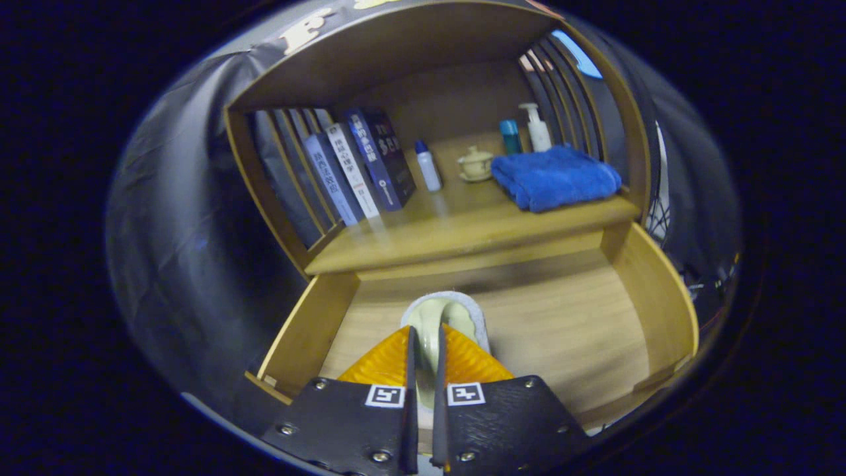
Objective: Pull open the drawer, take out the items inside it, and place them on the countertop above the cabinet.
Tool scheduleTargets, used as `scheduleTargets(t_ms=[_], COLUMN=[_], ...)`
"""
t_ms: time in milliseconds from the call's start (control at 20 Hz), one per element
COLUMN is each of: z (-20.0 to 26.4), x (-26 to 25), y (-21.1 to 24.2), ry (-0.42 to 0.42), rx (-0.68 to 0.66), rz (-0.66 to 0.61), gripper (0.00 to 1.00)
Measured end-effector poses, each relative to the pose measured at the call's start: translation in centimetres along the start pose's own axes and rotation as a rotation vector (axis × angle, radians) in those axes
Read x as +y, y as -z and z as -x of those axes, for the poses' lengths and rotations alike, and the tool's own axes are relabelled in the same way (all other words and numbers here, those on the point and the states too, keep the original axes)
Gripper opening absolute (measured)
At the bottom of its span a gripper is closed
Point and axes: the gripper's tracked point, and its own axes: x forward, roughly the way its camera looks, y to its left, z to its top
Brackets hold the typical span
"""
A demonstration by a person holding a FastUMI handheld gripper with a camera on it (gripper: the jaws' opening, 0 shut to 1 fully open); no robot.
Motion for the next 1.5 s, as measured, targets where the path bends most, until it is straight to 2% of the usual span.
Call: scheduleTargets(t_ms=[300,700,1150,1400,1500], z=[2.6,1.4,-7.3,-13.0,-14.6], x=[1.0,1.0,0.3,-0.6,-0.5], y=[-4.3,-8.4,-14.2,-14.5,-14.8], ry=[-0.009,0.016,0.024,0.062,0.050], rx=[-0.200,-0.289,-0.313,-0.292,-0.300], rz=[0.142,0.158,-0.021,-0.087,-0.099], gripper=[0.09,0.09,0.09,0.09,0.09])
